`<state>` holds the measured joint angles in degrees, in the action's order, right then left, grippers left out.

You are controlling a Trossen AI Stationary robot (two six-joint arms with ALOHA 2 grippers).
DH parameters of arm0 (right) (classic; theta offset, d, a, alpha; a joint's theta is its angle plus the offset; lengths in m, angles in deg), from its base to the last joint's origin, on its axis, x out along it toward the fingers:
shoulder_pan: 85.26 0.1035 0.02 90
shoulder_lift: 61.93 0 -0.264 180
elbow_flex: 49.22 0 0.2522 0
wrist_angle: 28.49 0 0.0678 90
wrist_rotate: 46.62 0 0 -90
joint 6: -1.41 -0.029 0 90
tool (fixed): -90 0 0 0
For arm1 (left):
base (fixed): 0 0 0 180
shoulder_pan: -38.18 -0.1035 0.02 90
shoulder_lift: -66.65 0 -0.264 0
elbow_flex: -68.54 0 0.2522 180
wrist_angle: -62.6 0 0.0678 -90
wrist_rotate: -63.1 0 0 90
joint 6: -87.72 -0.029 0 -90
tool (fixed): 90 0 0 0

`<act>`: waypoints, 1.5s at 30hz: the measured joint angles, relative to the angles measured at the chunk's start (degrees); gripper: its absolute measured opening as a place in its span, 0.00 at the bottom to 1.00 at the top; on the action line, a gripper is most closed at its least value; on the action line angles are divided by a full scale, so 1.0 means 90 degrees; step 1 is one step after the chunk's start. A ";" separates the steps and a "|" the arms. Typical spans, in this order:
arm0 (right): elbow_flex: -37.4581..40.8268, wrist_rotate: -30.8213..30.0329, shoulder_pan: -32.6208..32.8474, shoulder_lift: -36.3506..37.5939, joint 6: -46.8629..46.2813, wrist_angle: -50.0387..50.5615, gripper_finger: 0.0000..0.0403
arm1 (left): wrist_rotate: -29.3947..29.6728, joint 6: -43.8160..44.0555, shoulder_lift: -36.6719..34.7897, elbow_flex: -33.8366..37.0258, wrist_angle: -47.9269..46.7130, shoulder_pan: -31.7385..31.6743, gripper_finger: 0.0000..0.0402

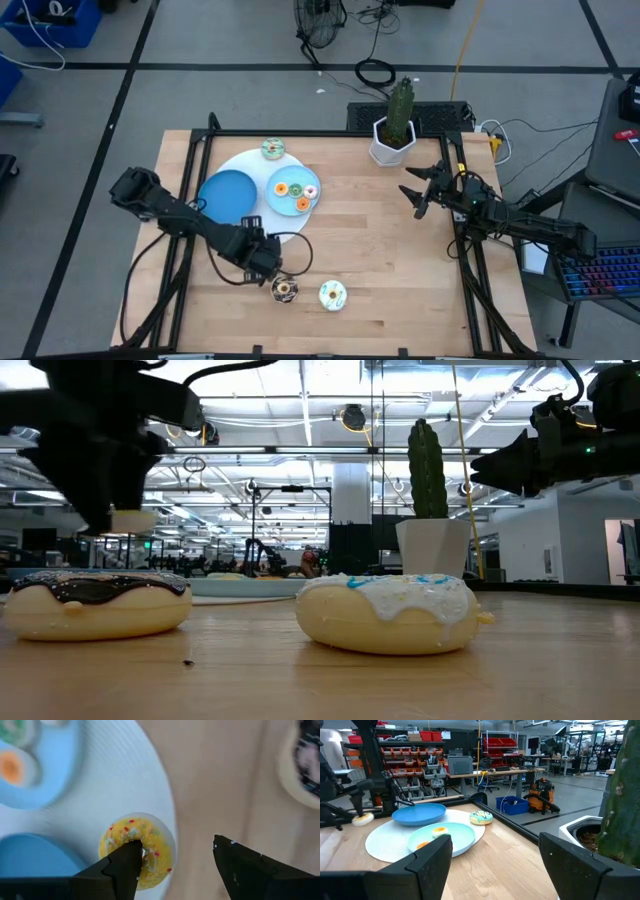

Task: Pick & Place donuts
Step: Put the small yellow donut on the blue plate

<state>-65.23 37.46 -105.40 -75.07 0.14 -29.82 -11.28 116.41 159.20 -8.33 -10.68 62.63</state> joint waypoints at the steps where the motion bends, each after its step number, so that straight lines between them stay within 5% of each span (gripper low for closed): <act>1: -0.0001 0.0000 -0.0001 0.0002 0.0001 -0.0001 0.70 | 0.0125 -0.0066 0.0000 0.0000 0.0030 -0.0058 0.61; 8: -0.0001 0.0000 0.0000 0.0002 0.0001 -0.0002 0.71 | 0.0944 -0.0843 0.0000 0.0000 0.1334 -0.0576 0.61; 16: -0.0002 0.0000 0.0000 0.0000 0.0002 -0.0002 0.70 | 0.0960 -0.3699 0.0000 0.0000 0.4411 -0.1247 0.61; 21: -0.0002 0.0000 0.0000 0.0002 0.0001 -0.0002 0.71 | 0.0029 -0.5202 0.0000 0.0000 0.6106 -0.1811 0.61; 26: 0.0000 0.0000 -0.0002 0.0002 0.0002 -0.0002 0.70 | -0.1760 -0.5612 0.0000 0.0000 0.7349 -0.2461 0.61; 36: -0.0002 0.0013 0.0000 0.0000 -0.0697 -0.0056 0.71 | -0.4879 -0.5506 0.0000 0.0000 0.7568 -0.3378 0.61; 45: 0.0001 -0.0240 -0.0002 -0.0015 -0.1482 -0.0240 0.70 | -0.5238 -0.5133 0.0000 0.0002 0.7044 -0.3859 0.61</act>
<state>-65.22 35.30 -105.42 -75.21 -13.20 -31.99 -58.42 70.21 159.20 -8.31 52.71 27.90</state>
